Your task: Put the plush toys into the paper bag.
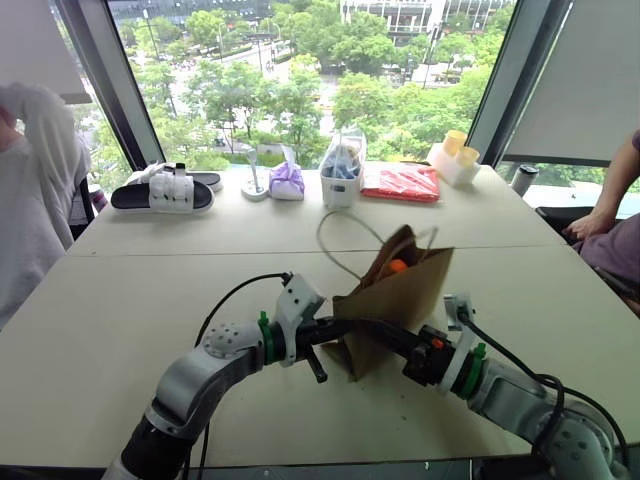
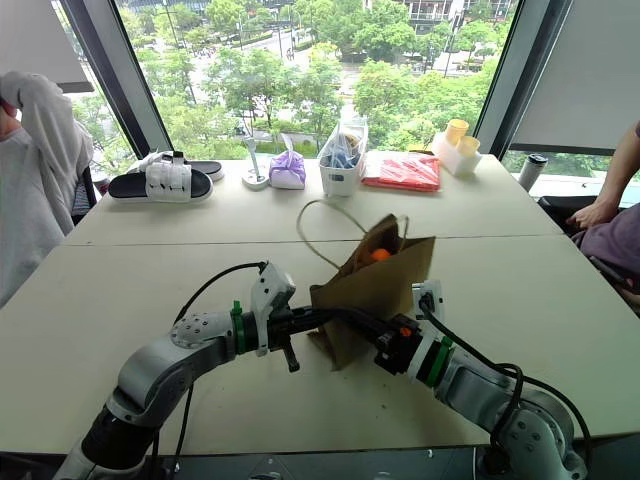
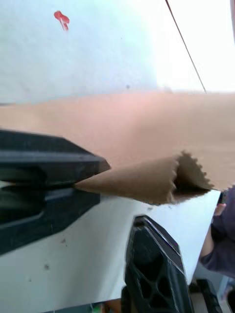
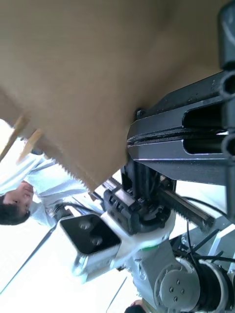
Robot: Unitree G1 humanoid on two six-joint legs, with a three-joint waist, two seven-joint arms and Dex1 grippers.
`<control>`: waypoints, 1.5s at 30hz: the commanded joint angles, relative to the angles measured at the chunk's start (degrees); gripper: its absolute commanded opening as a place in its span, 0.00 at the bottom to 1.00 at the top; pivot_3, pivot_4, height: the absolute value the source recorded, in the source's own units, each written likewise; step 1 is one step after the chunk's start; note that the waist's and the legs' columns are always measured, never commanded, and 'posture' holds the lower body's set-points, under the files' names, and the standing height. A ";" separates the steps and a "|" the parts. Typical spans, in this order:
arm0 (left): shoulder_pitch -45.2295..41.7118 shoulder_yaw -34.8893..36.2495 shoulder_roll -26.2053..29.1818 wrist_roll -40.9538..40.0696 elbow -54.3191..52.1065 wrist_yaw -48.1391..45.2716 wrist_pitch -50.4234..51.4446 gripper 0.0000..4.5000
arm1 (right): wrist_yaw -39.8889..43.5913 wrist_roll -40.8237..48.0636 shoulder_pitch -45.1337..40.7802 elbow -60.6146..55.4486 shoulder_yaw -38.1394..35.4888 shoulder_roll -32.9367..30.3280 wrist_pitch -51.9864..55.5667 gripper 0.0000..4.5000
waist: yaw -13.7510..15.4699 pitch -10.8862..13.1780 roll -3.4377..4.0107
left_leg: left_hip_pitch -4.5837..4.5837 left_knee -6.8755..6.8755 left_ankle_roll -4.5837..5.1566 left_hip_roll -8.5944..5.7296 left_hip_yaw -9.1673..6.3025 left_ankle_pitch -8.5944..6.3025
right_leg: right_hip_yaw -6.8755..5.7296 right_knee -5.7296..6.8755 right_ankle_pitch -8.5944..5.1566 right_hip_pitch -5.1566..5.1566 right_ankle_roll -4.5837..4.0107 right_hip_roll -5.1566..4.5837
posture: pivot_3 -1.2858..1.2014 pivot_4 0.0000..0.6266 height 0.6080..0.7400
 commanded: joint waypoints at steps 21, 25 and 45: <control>-35.41 2.18 -2.01 12.86 68.74 -36.45 -48.82 0.01 | 5.10 1.97 7.45 -2.92 -9.24 -6.27 -2.63 0.00 | -0.11 0.01 -0.05 | -0.03 0.03 0.12 -0.03 0.00 -0.06 | -0.12 -0.02 0.01 0.00 0.06 0.00 | 0.52 0.24 1.00; -37.62 3.32 -3.68 14.31 75.61 -39.22 -52.53 0.01 | 4.30 2.13 10.00 -4.66 -9.83 -5.72 -3.62 0.00 | -0.07 0.04 -0.10 | -0.05 0.05 0.19 -0.03 -0.01 -0.10 | -0.14 -0.01 0.01 -0.01 0.09 0.00 | 0.52 0.24 1.00; -11.68 17.33 11.78 1.49 26.34 -31.27 -15.19 1.00 | 11.39 -0.84 9.68 1.05 -16.85 -15.50 -3.43 0.00 | -1.51 0.03 -0.05 | 0.04 -0.04 0.20 0.08 -0.15 -0.10 | -0.07 0.14 0.01 -0.07 0.11 0.02 | 0.52 0.24 1.00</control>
